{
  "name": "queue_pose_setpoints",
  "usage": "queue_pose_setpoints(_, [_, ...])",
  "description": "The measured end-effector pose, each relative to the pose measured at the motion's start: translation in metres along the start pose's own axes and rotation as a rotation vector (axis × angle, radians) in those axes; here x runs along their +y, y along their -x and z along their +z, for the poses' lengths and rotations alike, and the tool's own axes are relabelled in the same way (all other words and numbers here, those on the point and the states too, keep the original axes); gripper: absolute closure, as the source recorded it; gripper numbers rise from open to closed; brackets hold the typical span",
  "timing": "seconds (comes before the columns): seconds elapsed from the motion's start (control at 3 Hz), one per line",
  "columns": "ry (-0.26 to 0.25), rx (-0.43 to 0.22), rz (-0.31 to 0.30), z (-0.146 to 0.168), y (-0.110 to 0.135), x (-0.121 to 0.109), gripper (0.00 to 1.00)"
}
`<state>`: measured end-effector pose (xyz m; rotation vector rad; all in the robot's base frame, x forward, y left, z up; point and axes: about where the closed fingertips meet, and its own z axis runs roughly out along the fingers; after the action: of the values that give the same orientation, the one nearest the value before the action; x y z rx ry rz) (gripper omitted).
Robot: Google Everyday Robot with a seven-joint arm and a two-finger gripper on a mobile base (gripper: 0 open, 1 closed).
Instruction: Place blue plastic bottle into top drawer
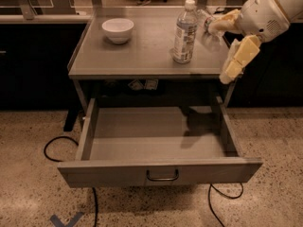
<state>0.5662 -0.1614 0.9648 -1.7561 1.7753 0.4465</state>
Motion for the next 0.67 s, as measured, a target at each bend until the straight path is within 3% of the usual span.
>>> queue_pose_setpoints(0.33, [-0.034, -0.057, -0.013, -0.0073, 0.0101, -0.0156, 0.00])
queue_pose_setpoints(0.67, [-0.032, -0.048, -0.010, -0.0031, 0.0091, -0.0154, 0.00])
